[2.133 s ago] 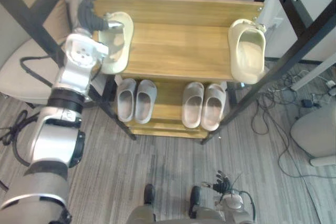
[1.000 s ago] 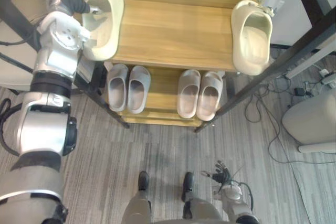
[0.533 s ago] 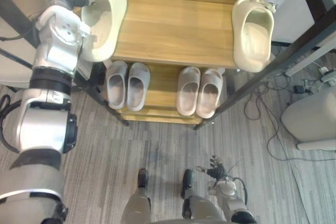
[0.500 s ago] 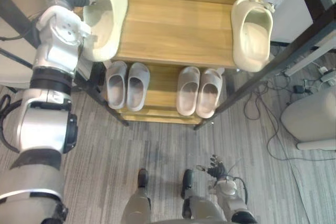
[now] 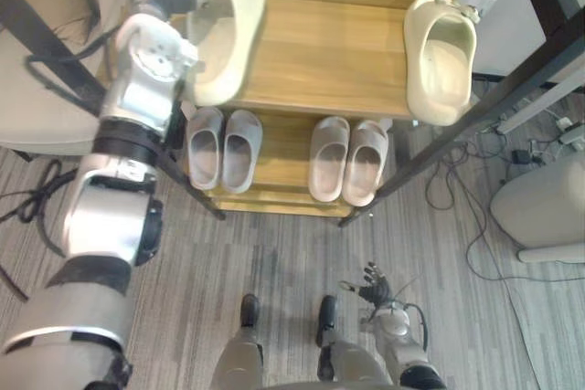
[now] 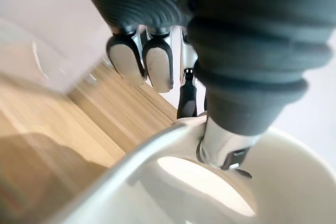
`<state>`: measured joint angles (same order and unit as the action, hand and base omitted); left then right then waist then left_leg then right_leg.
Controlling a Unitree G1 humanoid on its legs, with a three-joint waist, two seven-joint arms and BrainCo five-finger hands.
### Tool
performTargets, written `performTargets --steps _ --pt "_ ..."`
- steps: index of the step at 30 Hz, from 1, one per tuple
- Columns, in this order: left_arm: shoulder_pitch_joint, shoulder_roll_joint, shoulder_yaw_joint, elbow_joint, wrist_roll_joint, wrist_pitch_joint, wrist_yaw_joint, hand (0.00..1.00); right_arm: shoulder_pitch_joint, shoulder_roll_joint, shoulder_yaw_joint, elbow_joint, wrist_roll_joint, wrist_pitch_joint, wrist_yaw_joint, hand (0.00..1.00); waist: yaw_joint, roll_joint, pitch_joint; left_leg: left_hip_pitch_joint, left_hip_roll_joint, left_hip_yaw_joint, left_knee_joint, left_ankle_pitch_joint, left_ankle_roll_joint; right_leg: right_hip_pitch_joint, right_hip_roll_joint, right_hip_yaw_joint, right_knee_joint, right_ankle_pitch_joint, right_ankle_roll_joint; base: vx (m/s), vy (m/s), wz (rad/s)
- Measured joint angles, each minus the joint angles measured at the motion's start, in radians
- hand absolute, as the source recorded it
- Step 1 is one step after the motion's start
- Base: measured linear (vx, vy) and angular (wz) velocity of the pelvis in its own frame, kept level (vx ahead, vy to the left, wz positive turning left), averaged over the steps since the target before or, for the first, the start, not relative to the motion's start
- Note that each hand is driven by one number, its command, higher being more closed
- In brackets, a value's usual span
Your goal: Organize the slippers on the shoe rack
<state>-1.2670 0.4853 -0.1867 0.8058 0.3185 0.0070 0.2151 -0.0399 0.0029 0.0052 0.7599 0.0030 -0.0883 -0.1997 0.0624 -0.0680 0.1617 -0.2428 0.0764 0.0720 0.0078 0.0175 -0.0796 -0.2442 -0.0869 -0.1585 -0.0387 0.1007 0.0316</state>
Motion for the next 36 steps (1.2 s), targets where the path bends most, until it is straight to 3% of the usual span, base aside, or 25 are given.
performTargets --steps 6,13,34,35,36 --pt "-0.032 -0.049 -0.031 0.000 -0.048 0.000 0.005 1.00 0.000 -0.002 -0.002 0.001 0.014 0.001 0.000 0.00 -0.006 0.014 0.009 0.007 -0.001 0.004 0.000 0.000 0.000 0.000 0.002 0.011 -0.001 0.003 0.000 0.00 0.003 -0.06" --pt "-0.057 -0.051 -0.032 0.004 -0.066 0.000 0.026 1.00 -0.005 -0.002 -0.005 0.003 0.019 0.001 -0.009 0.00 -0.014 0.025 0.016 0.016 0.000 0.054 -0.005 0.000 0.000 -0.006 0.008 0.058 -0.038 0.036 -0.001 -0.02 0.003 -0.20" --pt "-0.104 -0.080 -0.052 0.052 -0.074 -0.002 0.032 1.00 -0.005 -0.005 -0.037 0.020 0.070 -0.001 -0.037 0.00 -0.051 0.048 0.020 -0.008 -0.016 0.085 -0.023 0.007 0.006 -0.058 -0.001 0.095 -0.040 0.056 0.010 -0.01 0.006 -0.04" --pt "-0.105 -0.082 -0.052 0.052 -0.077 -0.002 0.037 0.00 -0.005 -0.005 -0.037 0.020 0.077 -0.002 -0.037 0.00 -0.051 0.049 0.019 -0.010 -0.017 0.086 -0.023 0.008 0.007 -0.061 -0.002 0.096 -0.040 0.056 0.011 0.00 0.000 0.00" --pt "-0.109 -0.088 -0.052 0.052 -0.080 -0.002 0.040 0.00 -0.005 -0.007 -0.037 0.020 0.078 -0.003 -0.037 0.00 -0.051 0.050 0.019 -0.015 -0.018 0.086 -0.023 0.009 0.009 -0.065 -0.003 0.097 -0.040 0.058 0.011 0.00 0.000 0.00"
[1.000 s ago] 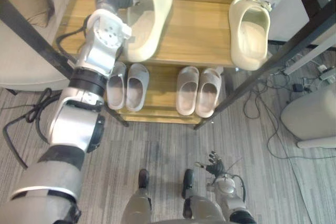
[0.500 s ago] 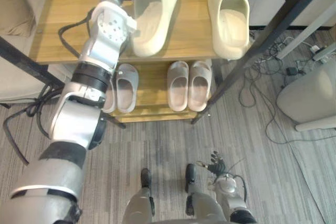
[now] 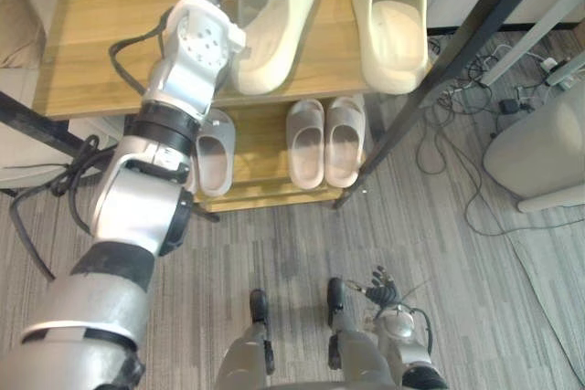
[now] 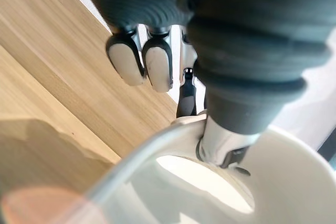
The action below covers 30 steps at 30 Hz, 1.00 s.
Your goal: Organize the slippers on the shoe rack
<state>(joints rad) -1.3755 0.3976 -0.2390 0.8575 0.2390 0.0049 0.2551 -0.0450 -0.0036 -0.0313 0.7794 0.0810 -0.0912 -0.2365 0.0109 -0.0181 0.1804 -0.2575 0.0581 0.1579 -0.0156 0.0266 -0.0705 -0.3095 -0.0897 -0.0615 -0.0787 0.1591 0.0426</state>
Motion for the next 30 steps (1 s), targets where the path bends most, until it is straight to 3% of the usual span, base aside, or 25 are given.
performTargets --steps 11,25,30 --pt "-0.027 -0.073 -0.025 0.027 -0.008 0.000 0.001 0.00 0.002 -0.010 0.000 0.000 0.001 -0.015 0.001 0.00 -0.012 0.008 -0.001 -0.006 -0.017 -0.001 0.000 0.007 0.010 -0.005 -0.015 0.011 -0.009 0.018 0.009 0.00 0.039 -0.01" --pt "-0.015 -0.143 0.023 0.038 -0.027 0.003 0.007 0.00 0.019 -0.014 0.000 0.003 0.001 -0.015 0.006 0.00 -0.011 0.011 -0.003 0.016 -0.022 -0.012 -0.004 0.011 0.015 0.023 -0.020 -0.003 -0.009 0.020 0.011 0.03 0.045 0.02" --pt "0.022 -0.150 0.047 0.034 -0.066 0.002 0.009 0.00 0.020 -0.014 0.001 0.015 0.001 -0.015 0.021 0.00 -0.011 0.026 -0.012 0.024 -0.022 -0.031 -0.023 0.025 0.021 0.033 -0.023 -0.021 -0.009 0.019 0.011 0.01 0.040 0.10"
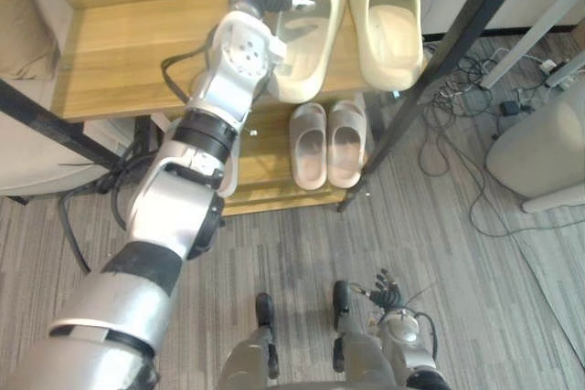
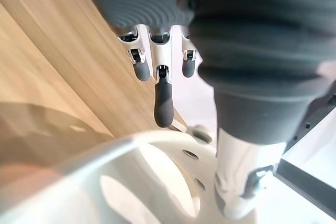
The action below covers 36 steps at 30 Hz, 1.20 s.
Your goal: Organize the slippers on the shoe rack
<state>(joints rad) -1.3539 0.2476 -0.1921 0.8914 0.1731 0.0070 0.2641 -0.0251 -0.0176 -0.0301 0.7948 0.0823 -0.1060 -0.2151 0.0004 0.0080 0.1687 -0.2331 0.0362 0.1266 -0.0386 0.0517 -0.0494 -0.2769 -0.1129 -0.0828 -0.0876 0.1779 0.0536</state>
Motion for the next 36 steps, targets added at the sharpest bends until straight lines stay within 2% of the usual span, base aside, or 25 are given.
performTargets --steps 5,11,15,20,22,23,27,36 --pt "0.116 -0.008 0.010 -0.120 -0.095 -0.002 0.030 0.00 0.009 0.018 0.006 0.026 0.000 0.010 0.002 0.00 0.008 0.006 -0.003 0.031 0.001 -0.031 -0.033 0.029 -0.002 0.033 0.001 -0.035 0.000 -0.004 0.000 0.02 0.047 0.18" --pt "0.212 -0.008 0.019 -0.232 -0.117 -0.011 0.049 0.00 0.006 0.019 0.009 0.031 -0.001 0.019 0.006 0.00 0.035 0.018 -0.019 0.036 0.001 -0.060 -0.047 0.041 -0.002 0.054 -0.004 -0.073 0.000 -0.007 0.002 0.02 0.054 0.19" --pt "0.379 -0.012 0.019 -0.377 -0.128 -0.027 0.061 0.00 0.011 0.020 0.035 0.048 -0.002 0.025 0.010 0.00 0.049 0.022 -0.041 0.053 -0.001 -0.087 -0.047 0.041 -0.002 0.085 -0.007 -0.101 0.000 -0.018 0.006 0.03 0.055 0.19" --pt "0.579 -0.054 0.025 -0.477 -0.144 -0.041 0.058 0.00 0.026 0.027 0.036 0.048 -0.003 0.035 0.018 0.00 0.065 0.026 -0.069 0.069 0.001 -0.111 -0.047 0.041 -0.005 0.118 -0.007 -0.128 -0.001 -0.030 0.005 0.02 0.044 0.21" --pt "0.688 -0.105 0.045 -0.490 -0.200 -0.044 0.033 0.00 0.027 0.036 0.036 0.049 -0.005 0.039 0.019 0.00 0.067 0.026 -0.078 0.084 0.001 -0.126 -0.047 0.038 -0.010 0.142 -0.009 -0.148 -0.001 -0.038 0.007 0.00 0.047 0.22" --pt "0.718 -0.132 0.026 -0.510 -0.254 -0.067 0.012 0.00 0.027 0.048 0.036 0.053 -0.005 0.047 0.020 0.00 0.066 0.027 -0.080 0.086 0.002 -0.138 -0.047 0.037 -0.013 0.150 -0.008 -0.161 -0.001 -0.040 0.006 -0.01 0.028 0.18" --pt "0.747 -0.170 0.003 -0.507 -0.304 -0.071 -0.005 0.00 0.037 0.055 0.038 0.062 -0.005 0.050 0.020 0.00 0.066 0.029 -0.110 0.095 0.005 -0.140 -0.052 0.037 -0.013 0.158 -0.008 -0.168 -0.001 -0.047 0.006 0.00 0.005 0.03" --pt "0.739 -0.234 -0.077 -0.444 -0.313 -0.108 -0.005 0.00 0.041 0.056 0.042 0.088 -0.005 0.050 0.018 0.00 0.066 0.020 -0.142 0.095 0.005 -0.142 -0.056 0.040 -0.009 0.159 -0.008 -0.174 -0.001 -0.049 0.008 0.00 0.003 0.01"
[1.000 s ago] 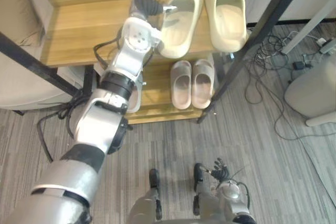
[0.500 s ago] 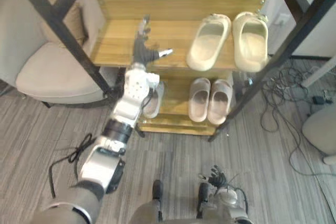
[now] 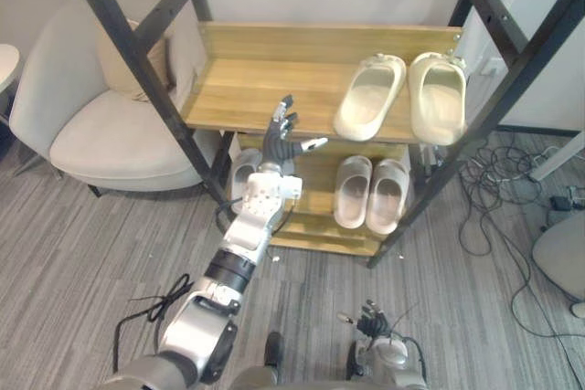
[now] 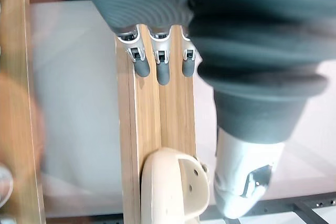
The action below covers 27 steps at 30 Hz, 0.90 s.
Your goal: Organize the slippers on the shoe rack
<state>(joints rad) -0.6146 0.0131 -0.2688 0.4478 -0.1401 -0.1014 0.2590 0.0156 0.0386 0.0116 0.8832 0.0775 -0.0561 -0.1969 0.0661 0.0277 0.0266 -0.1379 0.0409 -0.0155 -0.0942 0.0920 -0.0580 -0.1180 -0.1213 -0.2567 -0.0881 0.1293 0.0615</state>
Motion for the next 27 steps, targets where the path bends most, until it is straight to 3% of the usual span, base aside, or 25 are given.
performTargets --steps 20,27 --pt "-0.175 -0.105 -0.105 0.202 -0.079 0.006 -0.001 0.00 -0.017 0.002 -0.050 -0.003 0.001 0.001 -0.001 0.00 -0.017 -0.021 -0.005 0.010 0.001 0.073 -0.007 -0.005 -0.004 -0.033 0.000 0.073 0.000 0.006 0.004 -0.03 0.013 -0.10" --pt "-0.198 -0.112 -0.084 0.209 -0.132 0.001 0.027 0.00 -0.017 0.008 -0.085 -0.005 0.002 0.000 -0.004 0.00 -0.018 -0.034 -0.003 0.001 -0.002 0.103 -0.007 -0.007 -0.003 -0.060 0.000 0.105 0.000 0.013 0.011 -0.02 0.033 -0.12"
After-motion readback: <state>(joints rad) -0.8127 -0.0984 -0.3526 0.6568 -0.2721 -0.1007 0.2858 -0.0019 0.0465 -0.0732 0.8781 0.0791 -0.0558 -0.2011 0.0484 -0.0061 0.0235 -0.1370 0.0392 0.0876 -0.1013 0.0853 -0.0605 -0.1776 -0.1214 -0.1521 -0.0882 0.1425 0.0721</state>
